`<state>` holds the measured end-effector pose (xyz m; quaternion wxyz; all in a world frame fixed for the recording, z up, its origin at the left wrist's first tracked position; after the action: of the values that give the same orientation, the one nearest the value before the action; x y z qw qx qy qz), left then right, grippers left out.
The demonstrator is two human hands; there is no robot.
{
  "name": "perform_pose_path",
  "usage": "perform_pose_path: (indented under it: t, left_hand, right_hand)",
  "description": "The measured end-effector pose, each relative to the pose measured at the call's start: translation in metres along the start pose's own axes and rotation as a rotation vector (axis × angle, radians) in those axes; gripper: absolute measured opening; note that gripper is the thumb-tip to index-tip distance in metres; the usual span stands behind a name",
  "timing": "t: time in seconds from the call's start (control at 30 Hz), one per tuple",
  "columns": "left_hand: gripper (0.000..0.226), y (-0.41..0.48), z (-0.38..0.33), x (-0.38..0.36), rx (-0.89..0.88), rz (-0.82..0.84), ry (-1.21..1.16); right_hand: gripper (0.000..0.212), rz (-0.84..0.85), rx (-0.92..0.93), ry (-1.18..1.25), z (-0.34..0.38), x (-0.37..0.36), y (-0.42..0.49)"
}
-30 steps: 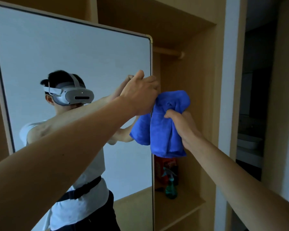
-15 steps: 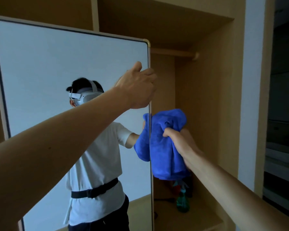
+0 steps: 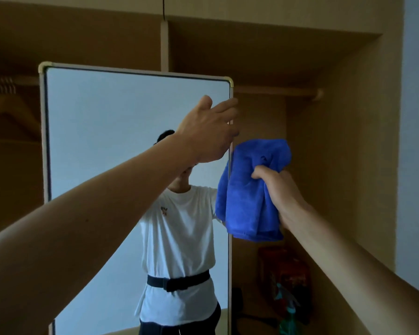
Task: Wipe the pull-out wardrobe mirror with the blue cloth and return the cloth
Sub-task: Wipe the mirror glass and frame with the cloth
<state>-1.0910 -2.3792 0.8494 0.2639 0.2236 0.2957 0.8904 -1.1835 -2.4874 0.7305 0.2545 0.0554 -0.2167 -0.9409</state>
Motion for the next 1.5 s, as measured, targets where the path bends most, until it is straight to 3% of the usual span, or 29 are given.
perform_pose_path:
  t: [0.27, 0.6, 0.8, 1.1, 1.37, 1.5]
  left_hand:
    - [0.034, 0.009, 0.009, 0.007, 0.056, 0.008, -0.005]
    - [0.044, 0.013, 0.022, 0.011, 0.071, 0.001, -0.073]
    - [0.048, 0.019, 0.038, 0.016, 0.172, -0.037, -0.186]
    - [0.04, 0.025, 0.052, 0.016, 0.309, -0.099, -0.275]
    - [0.05, 0.029, 0.058, 0.015, 0.411, -0.137, -0.416]
    - [0.054, 0.03, 0.058, 0.015, 0.445, -0.132, -0.442]
  right_hand:
    - [0.012, 0.075, -0.042, -0.094, -0.022, 0.002, 0.001]
    - [0.011, 0.013, 0.085, -0.024, 0.051, -0.005, 0.025]
    - [0.005, 0.008, 0.172, 0.001, 0.088, -0.006, 0.035]
    - [0.03, 0.12, 0.033, -0.079, 0.038, -0.002, 0.026]
    - [0.028, 0.032, 0.097, -0.085, 0.065, -0.001, 0.036]
    - [0.017, -0.001, 0.169, -0.114, 0.097, -0.004, 0.044]
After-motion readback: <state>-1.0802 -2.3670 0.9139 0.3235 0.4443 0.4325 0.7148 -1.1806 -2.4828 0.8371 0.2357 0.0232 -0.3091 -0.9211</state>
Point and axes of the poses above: each hand's wrist, its own y-axis towards the middle knuckle, its own x-axis out of the back of the hand, z = x × y, the point moved 6 cm from there along y, towards the middle knuckle, and after that the axes turned 5 degrees about -y, right-handed, at the moved point
